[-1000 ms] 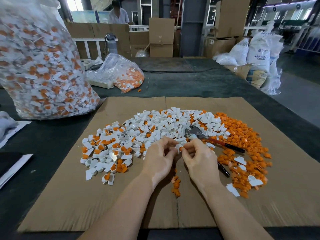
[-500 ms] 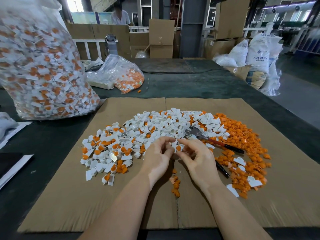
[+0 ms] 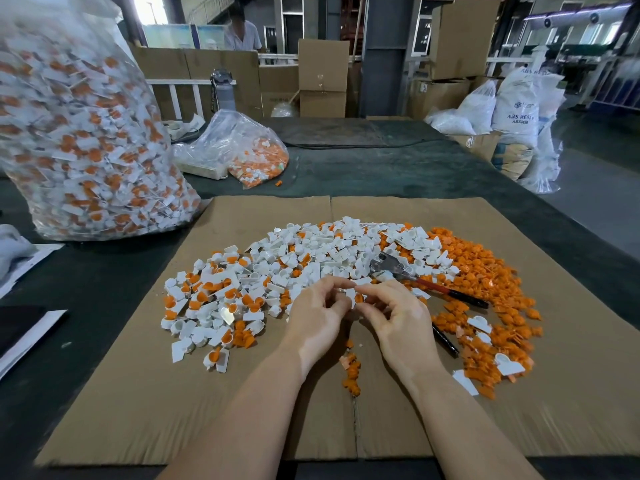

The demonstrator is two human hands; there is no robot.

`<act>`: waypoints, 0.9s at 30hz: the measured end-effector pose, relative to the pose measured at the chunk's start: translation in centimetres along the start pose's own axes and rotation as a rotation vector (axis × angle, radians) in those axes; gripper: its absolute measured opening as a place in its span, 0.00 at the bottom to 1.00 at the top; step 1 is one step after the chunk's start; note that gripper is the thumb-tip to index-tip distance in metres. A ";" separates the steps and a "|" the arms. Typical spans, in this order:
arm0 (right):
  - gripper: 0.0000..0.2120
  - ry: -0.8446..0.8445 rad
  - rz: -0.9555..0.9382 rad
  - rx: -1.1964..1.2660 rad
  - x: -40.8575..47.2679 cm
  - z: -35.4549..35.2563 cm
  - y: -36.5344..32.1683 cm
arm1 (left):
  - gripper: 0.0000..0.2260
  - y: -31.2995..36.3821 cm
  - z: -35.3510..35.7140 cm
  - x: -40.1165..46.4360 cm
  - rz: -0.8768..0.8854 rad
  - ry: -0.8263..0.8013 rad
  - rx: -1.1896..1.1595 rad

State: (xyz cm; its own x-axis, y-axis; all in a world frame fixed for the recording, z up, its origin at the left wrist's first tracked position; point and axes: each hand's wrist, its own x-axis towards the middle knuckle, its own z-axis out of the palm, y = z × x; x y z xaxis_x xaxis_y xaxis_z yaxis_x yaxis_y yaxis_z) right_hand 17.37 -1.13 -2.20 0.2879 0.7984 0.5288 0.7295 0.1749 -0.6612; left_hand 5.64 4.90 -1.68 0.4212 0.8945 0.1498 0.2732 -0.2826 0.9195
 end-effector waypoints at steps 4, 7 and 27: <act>0.12 -0.006 -0.001 -0.005 0.0 -0.1 0.0 | 0.05 0.0 0.1 0.2 0.007 -0.005 -0.008; 0.11 -0.006 0.008 -0.016 0.0 -0.1 -0.1 | 0.05 -0.1 0.1 0.3 0.015 -0.007 0.006; 0.23 -0.388 0.516 -0.894 3.5 -4.0 1.1 | 0.07 0.8 0.3 0.9 -0.144 0.064 -0.314</act>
State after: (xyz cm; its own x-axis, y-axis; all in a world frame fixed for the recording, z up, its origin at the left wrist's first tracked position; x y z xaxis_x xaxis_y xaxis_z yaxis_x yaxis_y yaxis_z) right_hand 21.71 -0.46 1.02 0.5866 0.8098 -0.0064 0.8087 -0.5862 -0.0482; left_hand 6.48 5.35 -0.96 0.3400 0.9401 0.0237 0.0420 -0.0403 0.9983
